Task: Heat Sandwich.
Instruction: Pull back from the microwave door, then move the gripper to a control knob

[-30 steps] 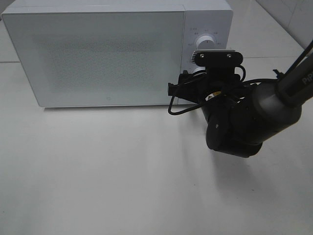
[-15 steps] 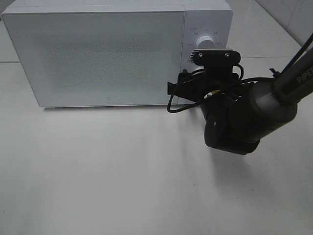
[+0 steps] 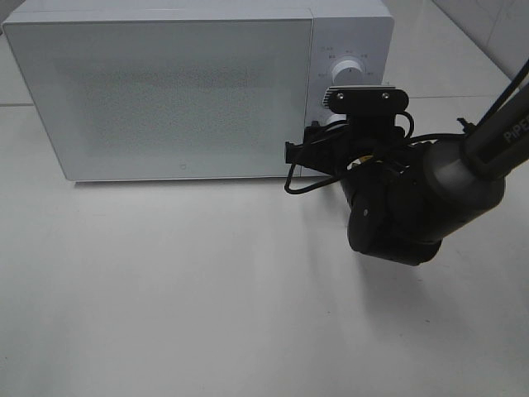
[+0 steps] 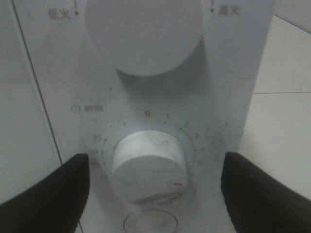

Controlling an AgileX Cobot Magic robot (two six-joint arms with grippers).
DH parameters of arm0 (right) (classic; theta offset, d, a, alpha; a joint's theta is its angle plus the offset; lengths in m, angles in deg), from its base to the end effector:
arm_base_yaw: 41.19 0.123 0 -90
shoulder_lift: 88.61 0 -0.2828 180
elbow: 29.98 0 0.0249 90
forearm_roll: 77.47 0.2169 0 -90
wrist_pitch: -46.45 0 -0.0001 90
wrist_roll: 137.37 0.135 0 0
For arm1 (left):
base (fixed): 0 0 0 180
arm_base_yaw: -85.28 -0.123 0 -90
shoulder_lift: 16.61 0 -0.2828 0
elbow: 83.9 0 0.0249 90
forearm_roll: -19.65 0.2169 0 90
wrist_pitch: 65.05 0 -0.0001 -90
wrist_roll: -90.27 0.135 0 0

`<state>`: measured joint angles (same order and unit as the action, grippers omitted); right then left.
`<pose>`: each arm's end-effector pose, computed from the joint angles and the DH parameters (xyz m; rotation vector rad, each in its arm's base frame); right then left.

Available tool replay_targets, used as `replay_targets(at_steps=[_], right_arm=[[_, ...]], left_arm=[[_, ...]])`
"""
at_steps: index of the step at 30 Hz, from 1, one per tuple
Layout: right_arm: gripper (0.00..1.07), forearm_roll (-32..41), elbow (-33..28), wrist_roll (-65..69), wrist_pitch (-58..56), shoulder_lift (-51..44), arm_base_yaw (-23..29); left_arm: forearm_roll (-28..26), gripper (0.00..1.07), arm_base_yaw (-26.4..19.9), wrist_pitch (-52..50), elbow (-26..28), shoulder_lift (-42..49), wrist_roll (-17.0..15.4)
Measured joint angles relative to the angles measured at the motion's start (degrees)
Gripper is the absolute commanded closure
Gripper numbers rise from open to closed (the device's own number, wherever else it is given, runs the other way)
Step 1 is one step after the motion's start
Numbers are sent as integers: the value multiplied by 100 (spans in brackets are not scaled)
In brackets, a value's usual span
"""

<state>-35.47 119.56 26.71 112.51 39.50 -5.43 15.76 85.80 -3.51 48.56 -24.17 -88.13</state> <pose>0.3585 0.1565 0.1351 0.0100 1.7010 -0.0517 0.0037 -0.0081 0.2443 0.0422 2.0342 -0.0692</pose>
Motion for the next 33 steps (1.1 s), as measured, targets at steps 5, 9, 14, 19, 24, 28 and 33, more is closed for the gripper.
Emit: replay_targets(at_steps=[5, 9, 14, 19, 24, 28, 33], right_arm=[[34, 23, -120, 0, 74, 0, 69], [34, 23, -126, 0, 132, -6, 115], [34, 17, -132, 0, 183, -109, 115], [34, 6, -132, 11, 275, -155, 115], [34, 6, -132, 52, 269, -143, 115], [34, -52, -103, 103, 275, -126, 63], [37, -143, -46, 109, 264, -74, 46]], left_arm=[[0, 10, 0, 0, 0, 0, 0], [0, 10, 0, 0, 0, 0, 0], [0, 10, 0, 0, 0, 0, 0], [0, 10, 0, 0, 0, 0, 0], [0, 10, 0, 0, 0, 0, 0], [0, 10, 0, 0, 0, 0, 0], [0, 10, 0, 0, 0, 0, 0]])
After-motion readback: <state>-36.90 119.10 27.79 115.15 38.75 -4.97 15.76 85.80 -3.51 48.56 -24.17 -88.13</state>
